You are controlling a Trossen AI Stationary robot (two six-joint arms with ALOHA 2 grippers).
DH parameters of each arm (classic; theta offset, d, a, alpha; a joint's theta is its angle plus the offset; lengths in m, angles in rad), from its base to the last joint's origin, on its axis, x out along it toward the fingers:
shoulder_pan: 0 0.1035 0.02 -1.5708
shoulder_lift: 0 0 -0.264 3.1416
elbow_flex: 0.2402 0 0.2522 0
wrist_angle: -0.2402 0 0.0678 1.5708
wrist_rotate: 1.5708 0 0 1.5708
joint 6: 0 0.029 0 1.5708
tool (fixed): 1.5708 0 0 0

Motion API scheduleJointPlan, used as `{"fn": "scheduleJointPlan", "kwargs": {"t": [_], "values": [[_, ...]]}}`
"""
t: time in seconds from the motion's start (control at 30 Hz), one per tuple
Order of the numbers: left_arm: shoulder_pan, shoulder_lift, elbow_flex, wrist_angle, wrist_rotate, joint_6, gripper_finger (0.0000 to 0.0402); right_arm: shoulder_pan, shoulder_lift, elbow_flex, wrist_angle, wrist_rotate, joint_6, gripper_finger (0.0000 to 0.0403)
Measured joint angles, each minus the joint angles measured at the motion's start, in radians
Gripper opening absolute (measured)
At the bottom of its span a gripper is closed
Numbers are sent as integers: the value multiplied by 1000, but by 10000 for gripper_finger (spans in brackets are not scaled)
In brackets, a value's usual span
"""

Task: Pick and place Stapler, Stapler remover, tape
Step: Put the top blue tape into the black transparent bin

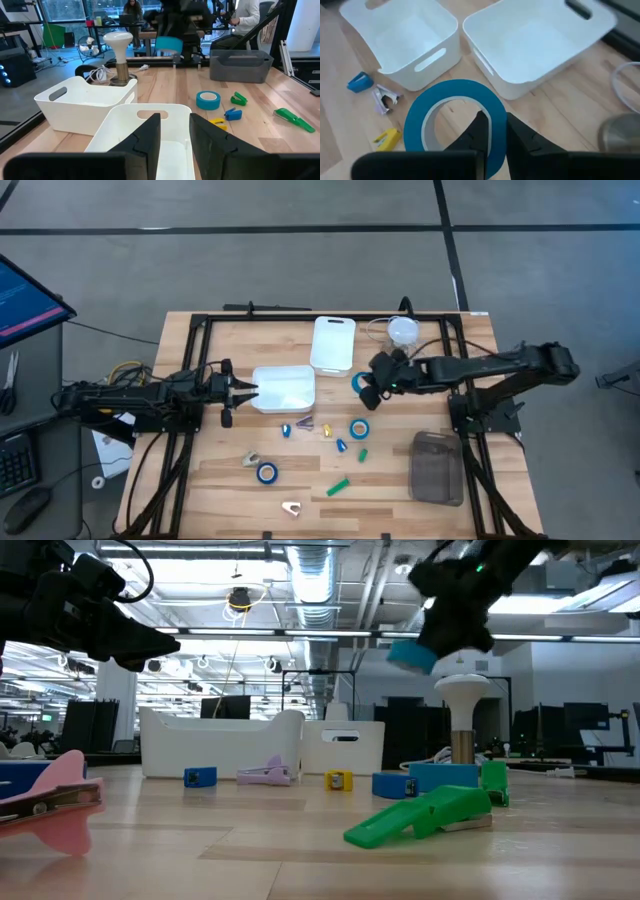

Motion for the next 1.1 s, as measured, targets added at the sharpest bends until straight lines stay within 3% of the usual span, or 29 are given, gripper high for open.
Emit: {"fn": "scheduleJointPlan", "kwargs": {"t": [0.2, 0.47, 0.67, 1.1], "values": [[0, 0, 0, 3, 0, 0, 95, 74, -65, 0, -86, 106, 72, 26], [0, 0, 0, 5, 0, 0, 95, 113, -63, 0, -114, 143, 107, 26], [0, 0, 0, 5, 0, 0, 95, 172, -62, 1, -244, -2, 302, 26], [0, 0, 0, 4, 0, 0, 95, 461, -62, 1, -511, -269, 900, 26]]}}
